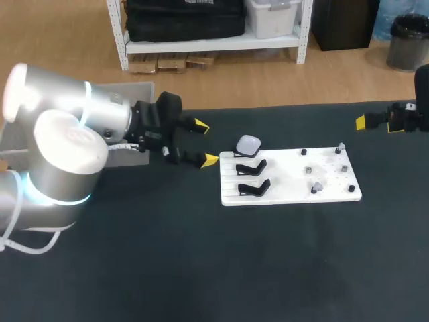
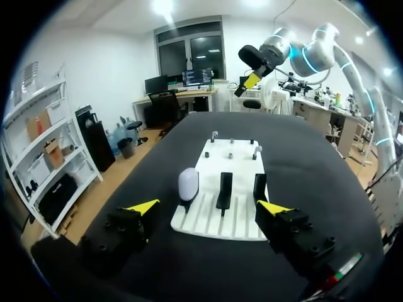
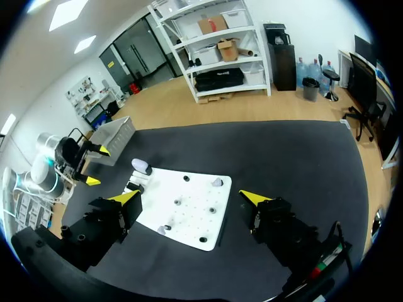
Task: Pick up each earbud case from the left stands, insert the matching earbuds, close the lid, and place the case in the box.
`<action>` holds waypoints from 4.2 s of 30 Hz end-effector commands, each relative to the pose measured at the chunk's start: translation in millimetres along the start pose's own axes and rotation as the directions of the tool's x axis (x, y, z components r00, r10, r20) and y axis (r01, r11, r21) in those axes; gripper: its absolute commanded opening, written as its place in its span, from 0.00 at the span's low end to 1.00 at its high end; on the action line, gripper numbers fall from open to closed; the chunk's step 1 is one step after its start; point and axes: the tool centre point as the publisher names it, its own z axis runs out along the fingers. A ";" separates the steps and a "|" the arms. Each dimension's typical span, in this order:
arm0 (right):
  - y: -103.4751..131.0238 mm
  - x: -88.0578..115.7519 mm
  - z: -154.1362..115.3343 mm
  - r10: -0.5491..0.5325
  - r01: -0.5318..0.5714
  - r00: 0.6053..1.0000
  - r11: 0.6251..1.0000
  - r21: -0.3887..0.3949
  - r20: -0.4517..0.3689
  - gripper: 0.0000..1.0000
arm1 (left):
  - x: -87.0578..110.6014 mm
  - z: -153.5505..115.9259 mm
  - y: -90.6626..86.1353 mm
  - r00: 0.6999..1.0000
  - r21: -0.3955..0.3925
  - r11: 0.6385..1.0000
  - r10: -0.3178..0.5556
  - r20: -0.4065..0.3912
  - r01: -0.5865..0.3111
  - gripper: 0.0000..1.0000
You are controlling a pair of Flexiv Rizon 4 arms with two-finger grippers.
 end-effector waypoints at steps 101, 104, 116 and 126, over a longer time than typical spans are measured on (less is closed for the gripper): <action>-0.5 -0.4 0.0 0.000 0.000 1.000 1.000 -0.002 -0.002 1.00 | -9.6 90.5 34.5 0.998 0.129 0.991 -0.021 0.059 0.014 0.00; 10.4 0.6 7.0 -0.029 0.029 0.999 1.000 0.004 -0.044 1.00 | -20.8 83.6 28.1 0.998 0.117 0.993 0.019 0.061 -0.026 0.00; 86.8 13.7 54.0 -0.123 0.112 0.975 0.991 -0.074 -0.183 1.00 | -60.6 69.0 10.6 0.993 0.058 0.991 0.119 0.013 -0.119 0.00; 115.8 22.1 79.0 -0.171 0.140 0.955 0.981 -0.137 -0.245 1.00 | -82.5 70.1 -9.4 0.984 0.034 0.984 0.177 -0.004 -0.177 0.00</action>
